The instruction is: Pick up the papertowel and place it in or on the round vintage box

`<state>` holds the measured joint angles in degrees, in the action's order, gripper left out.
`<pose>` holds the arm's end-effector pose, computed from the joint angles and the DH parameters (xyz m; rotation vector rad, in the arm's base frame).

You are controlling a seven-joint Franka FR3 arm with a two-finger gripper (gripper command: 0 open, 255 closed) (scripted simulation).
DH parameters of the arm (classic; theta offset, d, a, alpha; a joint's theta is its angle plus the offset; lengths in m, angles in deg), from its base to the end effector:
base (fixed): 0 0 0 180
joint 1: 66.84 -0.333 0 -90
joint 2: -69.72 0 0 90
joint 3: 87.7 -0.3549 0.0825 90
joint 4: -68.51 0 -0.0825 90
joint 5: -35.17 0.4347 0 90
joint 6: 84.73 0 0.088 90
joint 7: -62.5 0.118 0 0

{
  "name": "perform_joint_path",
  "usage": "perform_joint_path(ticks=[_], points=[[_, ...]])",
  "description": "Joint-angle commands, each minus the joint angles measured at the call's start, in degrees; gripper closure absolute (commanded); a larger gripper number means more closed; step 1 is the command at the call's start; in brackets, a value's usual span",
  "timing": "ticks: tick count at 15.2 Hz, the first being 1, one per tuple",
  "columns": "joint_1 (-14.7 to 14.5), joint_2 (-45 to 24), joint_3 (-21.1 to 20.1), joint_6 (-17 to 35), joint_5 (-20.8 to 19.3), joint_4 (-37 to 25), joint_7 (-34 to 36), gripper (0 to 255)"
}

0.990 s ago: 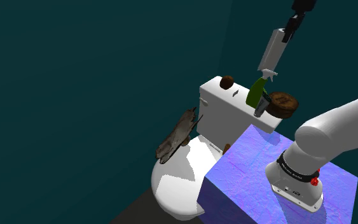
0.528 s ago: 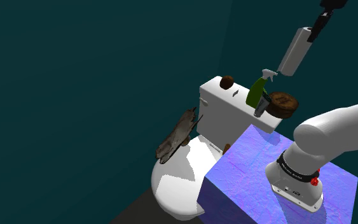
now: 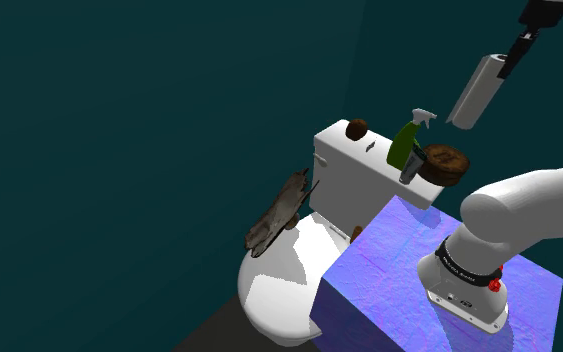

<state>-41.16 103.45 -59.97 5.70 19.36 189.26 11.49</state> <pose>0.1847 -0.3871 0.6296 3.1282 0.0481 -0.0128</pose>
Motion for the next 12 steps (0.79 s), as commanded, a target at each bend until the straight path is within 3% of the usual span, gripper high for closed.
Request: perform_joint_path(ticks=[1, 12], points=[[0.1, 0.3, 0.2, 1.4, -0.2, 1.7, 0.1, 255], [0.9, 1.3, 1.8, 9.5, -1.7, 10.7, 0.8, 255]])
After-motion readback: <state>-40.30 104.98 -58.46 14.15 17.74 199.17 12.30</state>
